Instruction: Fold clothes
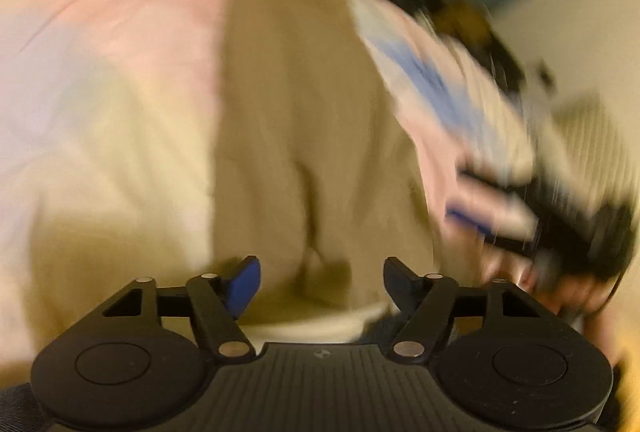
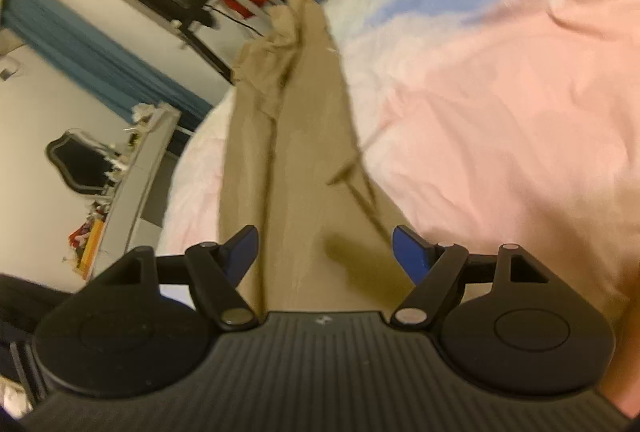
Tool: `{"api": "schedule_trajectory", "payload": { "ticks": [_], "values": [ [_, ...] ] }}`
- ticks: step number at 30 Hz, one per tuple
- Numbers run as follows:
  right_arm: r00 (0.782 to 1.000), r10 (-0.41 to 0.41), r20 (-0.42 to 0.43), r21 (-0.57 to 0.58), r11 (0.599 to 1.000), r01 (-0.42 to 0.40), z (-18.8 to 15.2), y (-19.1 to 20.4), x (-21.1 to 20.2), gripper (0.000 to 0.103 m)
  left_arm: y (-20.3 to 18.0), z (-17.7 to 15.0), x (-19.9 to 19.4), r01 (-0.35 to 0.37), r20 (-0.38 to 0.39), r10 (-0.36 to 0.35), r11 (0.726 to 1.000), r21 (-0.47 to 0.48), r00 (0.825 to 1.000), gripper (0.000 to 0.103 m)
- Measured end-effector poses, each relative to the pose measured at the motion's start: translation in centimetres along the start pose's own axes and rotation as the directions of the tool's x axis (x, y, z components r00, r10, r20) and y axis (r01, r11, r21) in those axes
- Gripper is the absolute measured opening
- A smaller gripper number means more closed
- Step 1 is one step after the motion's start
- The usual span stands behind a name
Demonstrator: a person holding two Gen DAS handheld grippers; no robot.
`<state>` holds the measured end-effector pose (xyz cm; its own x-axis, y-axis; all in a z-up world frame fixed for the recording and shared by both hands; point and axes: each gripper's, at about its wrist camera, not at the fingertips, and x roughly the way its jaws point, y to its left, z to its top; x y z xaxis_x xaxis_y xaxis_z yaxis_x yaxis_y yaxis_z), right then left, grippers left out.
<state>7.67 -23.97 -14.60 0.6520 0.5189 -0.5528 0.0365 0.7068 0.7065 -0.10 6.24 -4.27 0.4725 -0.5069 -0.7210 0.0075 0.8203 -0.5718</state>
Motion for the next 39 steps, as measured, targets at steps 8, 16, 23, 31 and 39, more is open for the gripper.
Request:
{"api": "schedule_trajectory", "payload": {
  "ticks": [8,16,23,31,39],
  "values": [
    [0.992,-0.080,-0.098,0.123,0.988,0.092,-0.7,-2.6,2.6,0.068,4.2,2.4,2.3,-0.031,-0.017,0.028,0.965,-0.259,0.999,0.074],
    [0.986,0.090,-0.143,0.243,0.969,-0.054,-1.8,-3.1,1.8,0.055,3.3,2.0,3.4,-0.002,-0.038,-0.005,0.980,-0.197,0.999,0.029],
    [0.994,-0.066,-0.084,0.104,0.992,0.075,-2.3,-0.9,0.3,0.056,3.9,1.6,4.1,-0.022,-0.071,0.006,0.974,-0.225,0.997,0.046],
    [0.968,-0.118,-0.222,0.168,0.973,0.157,-3.1,-2.9,2.4,0.065,3.3,1.2,4.4,0.007,-0.113,-0.028,0.983,-0.183,0.993,0.054],
    [0.929,-0.138,-0.343,-0.148,0.985,0.091,-4.9,2.8,2.3,0.014,3.0,1.1,3.7,0.008,-0.069,-0.024,0.974,-0.226,0.997,0.007]
  ]
}}
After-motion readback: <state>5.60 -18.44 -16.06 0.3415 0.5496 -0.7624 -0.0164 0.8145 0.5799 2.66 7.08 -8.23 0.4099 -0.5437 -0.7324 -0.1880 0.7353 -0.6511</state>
